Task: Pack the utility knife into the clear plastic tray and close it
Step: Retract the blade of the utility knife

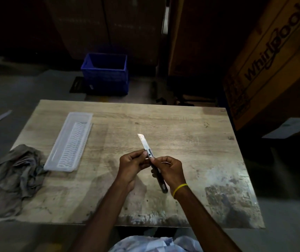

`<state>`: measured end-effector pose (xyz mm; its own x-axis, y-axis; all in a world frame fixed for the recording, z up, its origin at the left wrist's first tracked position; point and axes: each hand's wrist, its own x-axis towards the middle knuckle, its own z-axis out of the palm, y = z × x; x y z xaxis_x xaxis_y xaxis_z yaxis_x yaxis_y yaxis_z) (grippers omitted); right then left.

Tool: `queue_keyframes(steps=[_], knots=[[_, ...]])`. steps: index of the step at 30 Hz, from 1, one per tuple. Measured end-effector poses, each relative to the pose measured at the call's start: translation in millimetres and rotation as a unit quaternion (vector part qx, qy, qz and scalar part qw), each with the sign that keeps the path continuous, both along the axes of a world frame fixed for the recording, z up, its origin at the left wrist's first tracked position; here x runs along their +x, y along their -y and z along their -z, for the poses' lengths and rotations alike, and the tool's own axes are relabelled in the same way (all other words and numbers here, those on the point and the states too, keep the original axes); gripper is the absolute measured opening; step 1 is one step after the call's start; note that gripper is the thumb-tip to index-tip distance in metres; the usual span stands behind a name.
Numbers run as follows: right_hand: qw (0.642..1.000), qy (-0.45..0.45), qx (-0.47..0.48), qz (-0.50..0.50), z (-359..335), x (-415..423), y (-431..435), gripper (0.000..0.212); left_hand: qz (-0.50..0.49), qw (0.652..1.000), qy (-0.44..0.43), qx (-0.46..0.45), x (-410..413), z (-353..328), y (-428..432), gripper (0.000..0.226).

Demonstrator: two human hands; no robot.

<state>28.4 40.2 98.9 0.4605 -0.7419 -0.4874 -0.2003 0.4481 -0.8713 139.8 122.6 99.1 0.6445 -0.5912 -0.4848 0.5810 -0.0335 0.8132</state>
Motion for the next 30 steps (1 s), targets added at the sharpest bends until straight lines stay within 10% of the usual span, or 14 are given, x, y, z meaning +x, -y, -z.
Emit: queue_keyframes(steps=[30], knots=[[0.995, 0.035, 0.050, -0.080, 7, -13, -14, 0.019, -0.074, 0.990, 0.118, 0.035, 22, 7, -14, 0.024]])
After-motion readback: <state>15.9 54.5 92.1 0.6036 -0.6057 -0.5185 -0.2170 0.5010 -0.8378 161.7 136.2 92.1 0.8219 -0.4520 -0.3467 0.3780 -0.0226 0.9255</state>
